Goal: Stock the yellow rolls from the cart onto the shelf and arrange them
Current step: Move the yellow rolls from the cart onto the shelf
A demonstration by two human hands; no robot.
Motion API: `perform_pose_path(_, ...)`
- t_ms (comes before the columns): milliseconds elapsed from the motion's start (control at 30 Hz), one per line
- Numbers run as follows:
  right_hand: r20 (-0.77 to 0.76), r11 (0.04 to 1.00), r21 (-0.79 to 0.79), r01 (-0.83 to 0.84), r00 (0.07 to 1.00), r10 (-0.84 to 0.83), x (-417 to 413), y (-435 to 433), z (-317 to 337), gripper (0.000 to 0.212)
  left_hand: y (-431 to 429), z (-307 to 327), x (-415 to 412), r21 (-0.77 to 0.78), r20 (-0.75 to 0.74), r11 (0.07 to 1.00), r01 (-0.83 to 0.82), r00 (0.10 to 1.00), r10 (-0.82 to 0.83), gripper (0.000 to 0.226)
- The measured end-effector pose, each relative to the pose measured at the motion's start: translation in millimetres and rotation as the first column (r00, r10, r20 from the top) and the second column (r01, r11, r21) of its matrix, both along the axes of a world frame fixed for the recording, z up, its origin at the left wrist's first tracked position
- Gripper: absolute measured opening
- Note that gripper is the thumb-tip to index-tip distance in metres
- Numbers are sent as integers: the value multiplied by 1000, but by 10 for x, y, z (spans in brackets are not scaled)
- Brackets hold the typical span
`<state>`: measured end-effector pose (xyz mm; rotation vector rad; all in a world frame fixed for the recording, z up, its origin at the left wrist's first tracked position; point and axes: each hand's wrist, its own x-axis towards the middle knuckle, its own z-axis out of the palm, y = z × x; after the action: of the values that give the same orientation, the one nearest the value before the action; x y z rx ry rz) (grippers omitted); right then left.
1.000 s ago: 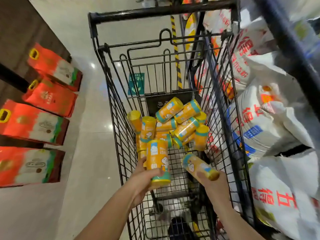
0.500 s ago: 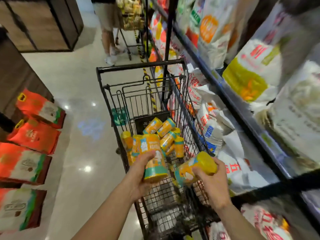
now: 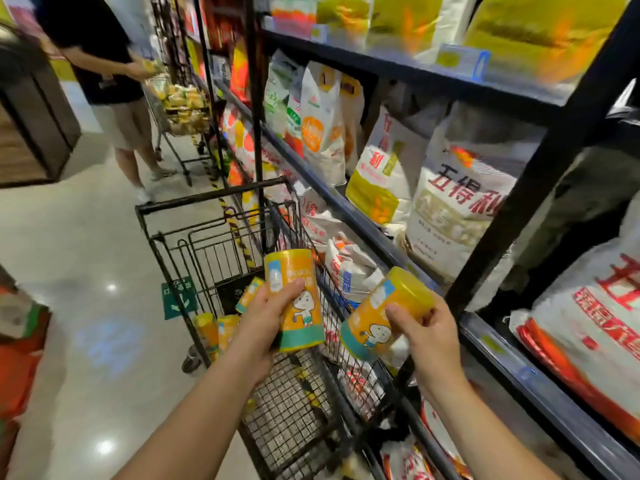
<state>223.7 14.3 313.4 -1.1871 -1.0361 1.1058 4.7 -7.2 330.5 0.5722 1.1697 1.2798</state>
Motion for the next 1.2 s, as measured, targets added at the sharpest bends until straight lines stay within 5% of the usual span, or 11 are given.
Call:
perform_pose_path(267, -153, 993, 3, 117, 982, -115, 664, -461, 592, 45, 4, 540, 638, 95, -10, 981, 167, 986, -167, 28)
perform_pose_path(433, -218, 978, 72, 194, 960, -175, 1234, -843, 923, 48, -95, 875, 1338, 192, -34, 932, 308, 951, -307, 58)
perform_pose_path(600, -248, 961, 127, 247, 946, -210, 1854, -1294, 1180, 60, -346, 1156, 2113, 255, -71, 860, 442, 896, -439, 70)
perform_pose_path(767, -272, 953, 184, 243, 944, -188, 2496, -1835, 1426, 54, -733, 1432, 2866, 343, -126, 779, 524, 848, -515, 50)
perform_pose_path(933, -293, 943, 200, 266, 934, -202, 3086, -2455, 1623, 59, -1206, 1671, 3535, 376, -200, 706, 600, 797, -570, 69)
perform_pose_path(1200, -233, 915, 265, 305, 941, -247, 3979, -3712, 1897, 68, -2228, 2083, 4576, 478, -324, 520, 708, 693, -645, 52)
